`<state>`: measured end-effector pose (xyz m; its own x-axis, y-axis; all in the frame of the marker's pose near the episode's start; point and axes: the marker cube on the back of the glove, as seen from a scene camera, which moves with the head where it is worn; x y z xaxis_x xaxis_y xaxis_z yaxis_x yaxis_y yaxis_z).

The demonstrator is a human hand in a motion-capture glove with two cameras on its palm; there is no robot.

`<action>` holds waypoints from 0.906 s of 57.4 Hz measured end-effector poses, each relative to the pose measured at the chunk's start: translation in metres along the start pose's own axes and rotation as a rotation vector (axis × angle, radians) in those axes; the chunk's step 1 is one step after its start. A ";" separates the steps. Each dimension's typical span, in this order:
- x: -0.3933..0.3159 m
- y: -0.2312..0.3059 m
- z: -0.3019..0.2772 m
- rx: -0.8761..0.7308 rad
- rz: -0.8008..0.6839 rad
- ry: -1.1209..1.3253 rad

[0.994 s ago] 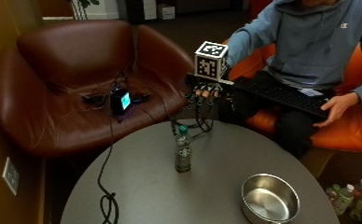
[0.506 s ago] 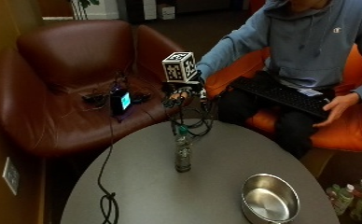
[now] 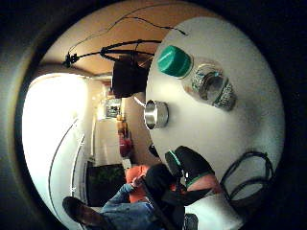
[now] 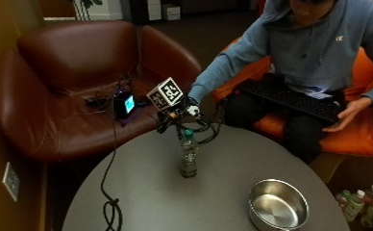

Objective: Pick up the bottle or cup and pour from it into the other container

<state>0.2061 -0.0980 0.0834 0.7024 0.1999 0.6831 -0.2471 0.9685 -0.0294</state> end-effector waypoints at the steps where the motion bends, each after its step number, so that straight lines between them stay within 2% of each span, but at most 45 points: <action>1: 0.004 -0.002 0.003 -0.009 -0.050 -0.002; 18: -0.007 -0.056 0.044 -0.147 -0.119 -0.239; 31: -0.015 -0.073 0.079 -0.040 -0.118 -0.467; 42: -0.052 -0.082 0.100 0.033 -0.131 -0.440; 52: -0.102 -0.079 0.115 -0.052 -0.158 -0.155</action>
<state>0.0777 -0.2118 0.1001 0.6177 0.0234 0.7861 -0.1045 0.9931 0.0526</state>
